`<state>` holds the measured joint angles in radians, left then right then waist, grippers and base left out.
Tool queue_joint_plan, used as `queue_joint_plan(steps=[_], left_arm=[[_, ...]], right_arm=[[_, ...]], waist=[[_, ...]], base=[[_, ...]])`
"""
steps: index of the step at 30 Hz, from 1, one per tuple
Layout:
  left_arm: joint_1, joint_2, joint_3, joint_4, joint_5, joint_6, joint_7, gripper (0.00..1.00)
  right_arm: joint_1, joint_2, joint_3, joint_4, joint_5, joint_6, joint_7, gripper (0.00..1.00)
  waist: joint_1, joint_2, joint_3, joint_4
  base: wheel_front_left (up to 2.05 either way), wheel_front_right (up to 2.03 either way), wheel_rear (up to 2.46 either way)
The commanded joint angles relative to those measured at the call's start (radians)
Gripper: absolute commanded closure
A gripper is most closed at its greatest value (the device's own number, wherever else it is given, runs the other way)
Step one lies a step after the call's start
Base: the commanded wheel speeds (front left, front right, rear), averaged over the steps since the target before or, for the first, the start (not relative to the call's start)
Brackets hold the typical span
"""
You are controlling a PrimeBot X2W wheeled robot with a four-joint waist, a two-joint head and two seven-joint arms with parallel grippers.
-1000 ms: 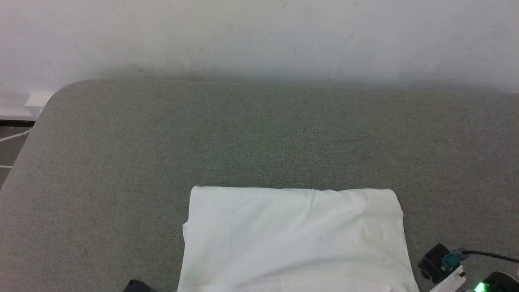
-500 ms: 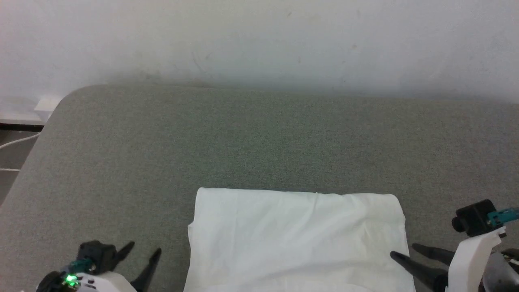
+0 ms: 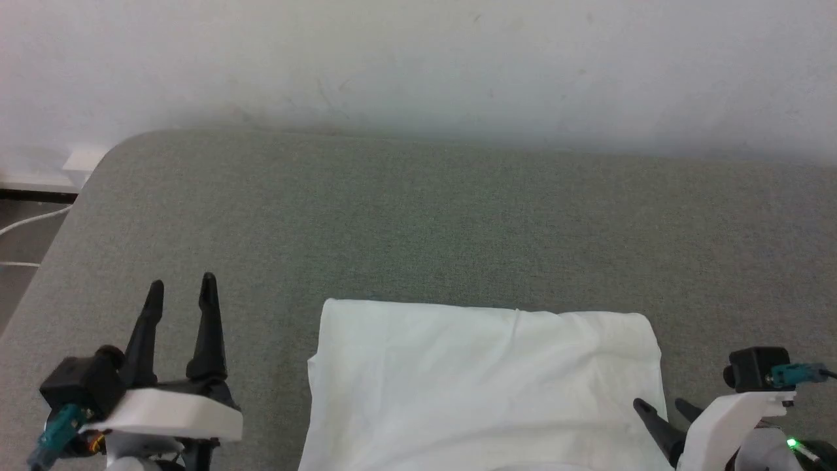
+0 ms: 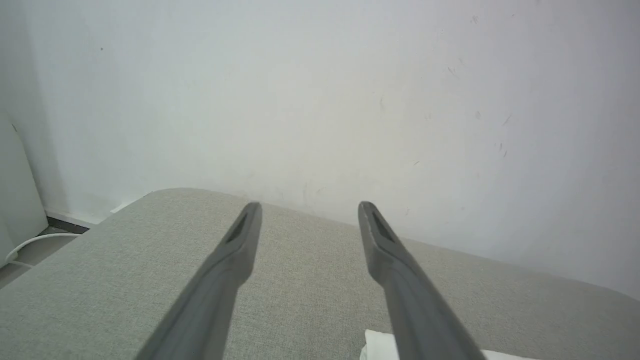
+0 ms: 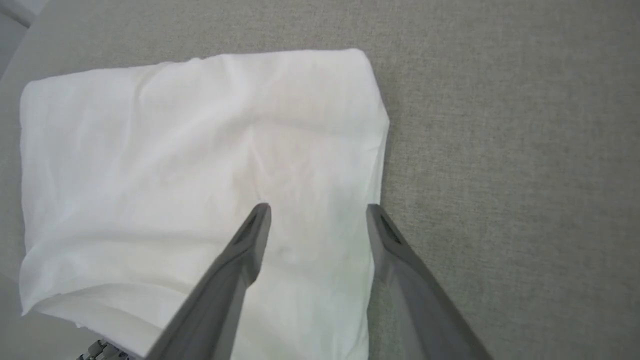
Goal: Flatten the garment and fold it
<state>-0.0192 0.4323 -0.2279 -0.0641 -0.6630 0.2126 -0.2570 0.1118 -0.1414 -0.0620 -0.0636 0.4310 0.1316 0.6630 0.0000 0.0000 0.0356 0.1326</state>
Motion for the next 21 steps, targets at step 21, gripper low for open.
queue_joint_plan(steps=[21], left_arm=[[0.078, -0.303, 0.256, 0.075, 0.370, -0.283, -0.005, 0.00]], right_arm=[[-0.025, 0.090, 0.084, 0.265, -0.012, -0.001, -0.016, 0.00]], waist=[[0.0000, 0.0000, 0.064, 0.027]], base=[[0.00, 0.00, 0.00]])
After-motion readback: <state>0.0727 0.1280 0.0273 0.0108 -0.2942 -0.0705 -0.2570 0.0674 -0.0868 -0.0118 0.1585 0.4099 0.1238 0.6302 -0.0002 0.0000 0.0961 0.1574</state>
